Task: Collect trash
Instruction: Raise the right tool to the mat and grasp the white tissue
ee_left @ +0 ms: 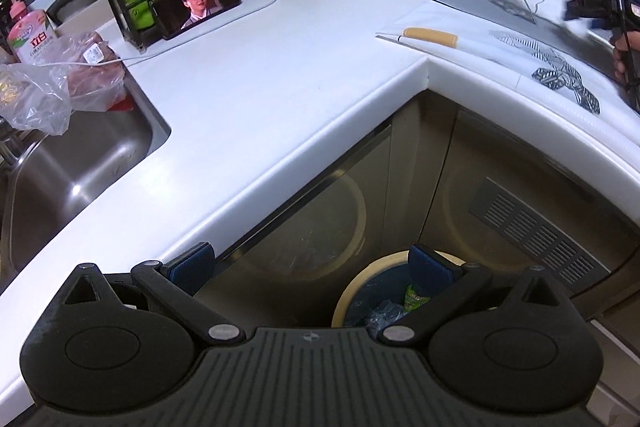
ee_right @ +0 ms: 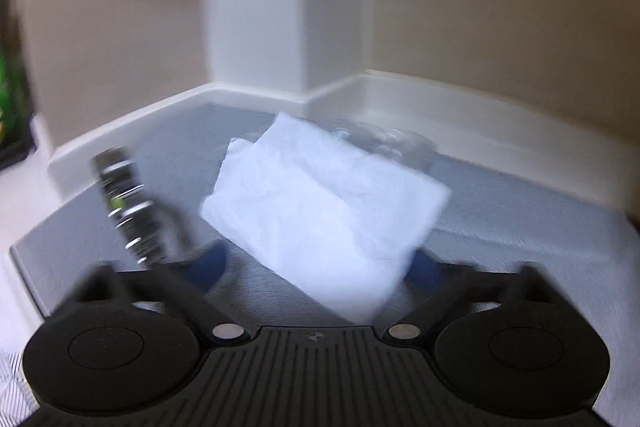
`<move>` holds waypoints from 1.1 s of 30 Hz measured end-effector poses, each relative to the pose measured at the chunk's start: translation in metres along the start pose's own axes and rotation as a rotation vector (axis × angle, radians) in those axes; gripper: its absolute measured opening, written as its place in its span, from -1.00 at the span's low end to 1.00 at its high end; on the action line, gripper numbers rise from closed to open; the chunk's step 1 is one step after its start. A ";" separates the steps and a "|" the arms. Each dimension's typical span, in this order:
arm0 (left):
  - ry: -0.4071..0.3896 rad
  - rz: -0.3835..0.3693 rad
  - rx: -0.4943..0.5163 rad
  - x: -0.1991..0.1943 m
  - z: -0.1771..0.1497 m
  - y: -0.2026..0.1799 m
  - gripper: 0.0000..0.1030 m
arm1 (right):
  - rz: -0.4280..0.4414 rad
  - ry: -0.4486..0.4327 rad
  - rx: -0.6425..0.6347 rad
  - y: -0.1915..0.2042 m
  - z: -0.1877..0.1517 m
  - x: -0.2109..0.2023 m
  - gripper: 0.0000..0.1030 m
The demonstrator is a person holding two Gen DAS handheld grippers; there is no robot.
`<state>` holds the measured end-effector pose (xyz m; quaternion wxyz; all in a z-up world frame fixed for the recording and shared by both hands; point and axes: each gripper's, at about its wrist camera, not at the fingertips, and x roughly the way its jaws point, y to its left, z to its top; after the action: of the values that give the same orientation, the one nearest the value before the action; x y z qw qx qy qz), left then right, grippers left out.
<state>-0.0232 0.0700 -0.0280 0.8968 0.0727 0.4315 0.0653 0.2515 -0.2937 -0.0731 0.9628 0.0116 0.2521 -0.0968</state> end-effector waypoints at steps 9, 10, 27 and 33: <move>-0.067 -0.062 0.070 -0.011 0.037 -0.032 0.99 | 0.072 -0.089 0.091 -0.041 -0.029 -0.082 -0.97; -0.076 -0.081 0.075 -0.013 0.043 -0.038 0.99 | 0.053 -0.074 0.101 -0.048 -0.033 -0.092 -0.97; -0.137 -0.106 0.111 -0.029 0.065 -0.069 0.99 | 0.155 0.096 -0.024 -0.011 -0.014 -0.017 0.83; -0.086 -0.092 0.070 -0.016 0.060 -0.051 0.99 | 0.180 0.136 -0.080 0.010 -0.004 0.009 0.83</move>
<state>0.0171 0.0129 0.0119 0.9135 0.0868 0.3974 0.0057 0.2587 -0.2851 -0.0814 0.9480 0.0025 0.3183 0.0012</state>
